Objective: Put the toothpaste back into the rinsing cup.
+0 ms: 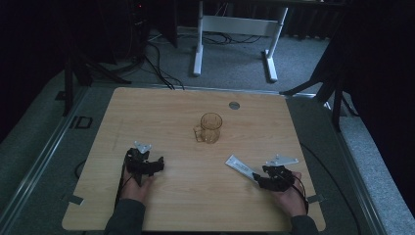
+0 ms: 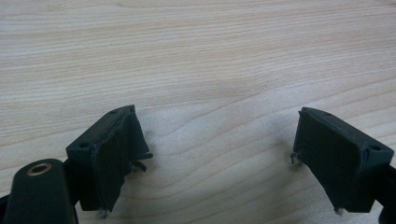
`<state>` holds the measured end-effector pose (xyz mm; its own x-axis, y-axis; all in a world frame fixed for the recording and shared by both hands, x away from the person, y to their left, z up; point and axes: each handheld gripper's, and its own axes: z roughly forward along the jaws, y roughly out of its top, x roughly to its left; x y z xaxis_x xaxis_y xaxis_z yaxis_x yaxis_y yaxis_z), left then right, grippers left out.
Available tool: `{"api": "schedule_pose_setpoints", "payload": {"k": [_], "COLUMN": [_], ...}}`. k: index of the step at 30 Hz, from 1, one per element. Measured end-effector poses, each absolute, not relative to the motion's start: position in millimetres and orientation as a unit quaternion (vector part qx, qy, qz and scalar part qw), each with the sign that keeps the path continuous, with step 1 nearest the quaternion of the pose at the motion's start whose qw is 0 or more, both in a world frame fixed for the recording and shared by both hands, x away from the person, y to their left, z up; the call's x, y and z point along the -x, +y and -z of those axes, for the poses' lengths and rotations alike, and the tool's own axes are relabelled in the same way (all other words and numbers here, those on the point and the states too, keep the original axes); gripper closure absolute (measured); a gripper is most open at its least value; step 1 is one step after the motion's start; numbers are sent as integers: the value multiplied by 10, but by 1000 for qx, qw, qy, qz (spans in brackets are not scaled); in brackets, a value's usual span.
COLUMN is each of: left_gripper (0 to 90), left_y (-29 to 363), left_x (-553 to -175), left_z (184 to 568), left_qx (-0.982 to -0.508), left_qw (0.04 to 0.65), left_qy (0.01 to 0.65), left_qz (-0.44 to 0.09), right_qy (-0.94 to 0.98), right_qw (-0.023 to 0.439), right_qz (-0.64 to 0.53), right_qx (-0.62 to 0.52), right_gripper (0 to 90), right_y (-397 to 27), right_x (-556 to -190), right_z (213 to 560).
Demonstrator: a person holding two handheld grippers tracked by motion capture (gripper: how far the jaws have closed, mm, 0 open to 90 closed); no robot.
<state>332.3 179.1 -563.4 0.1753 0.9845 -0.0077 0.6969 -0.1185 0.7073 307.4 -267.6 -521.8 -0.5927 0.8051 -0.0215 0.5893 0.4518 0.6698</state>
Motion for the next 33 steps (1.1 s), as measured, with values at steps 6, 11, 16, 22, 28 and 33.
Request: {"api": "schedule_pose_setpoints", "payload": {"k": [6,11,16,22,28,33], "left_gripper": [140,140,140,140,140,140], "left_y": [1789,1781,1764,1757,1758,1754], "left_x": [-3324,-3333,-3350,-3352,-3352,-3348], "left_z": [5633,5633,5632,5634,5634,5633], "left_qx": [-707,-710,-711,-710,-711,-711], "left_qw": [296,296,296,298,298,297], "left_qy": [594,591,590,590,590,590], "left_qz": [-243,-242,-242,-241,-241,-242], "right_qy": [834,836,843,849,860,867], "right_qw": [171,174,176,175,167,157], "right_qz": [-319,-315,-307,-299,-286,-274], "right_qx": [-417,-415,-405,-399,-389,-385], "right_gripper": [470,481,477,462,460,461], "right_y": [-2707,-2733,-2753,-2758,-2735,-2722], "right_x": [-3059,-3060,-3067,-3097,-3133,-3173], "right_z": [5166,5121,5069,5025,5001,5002]}}
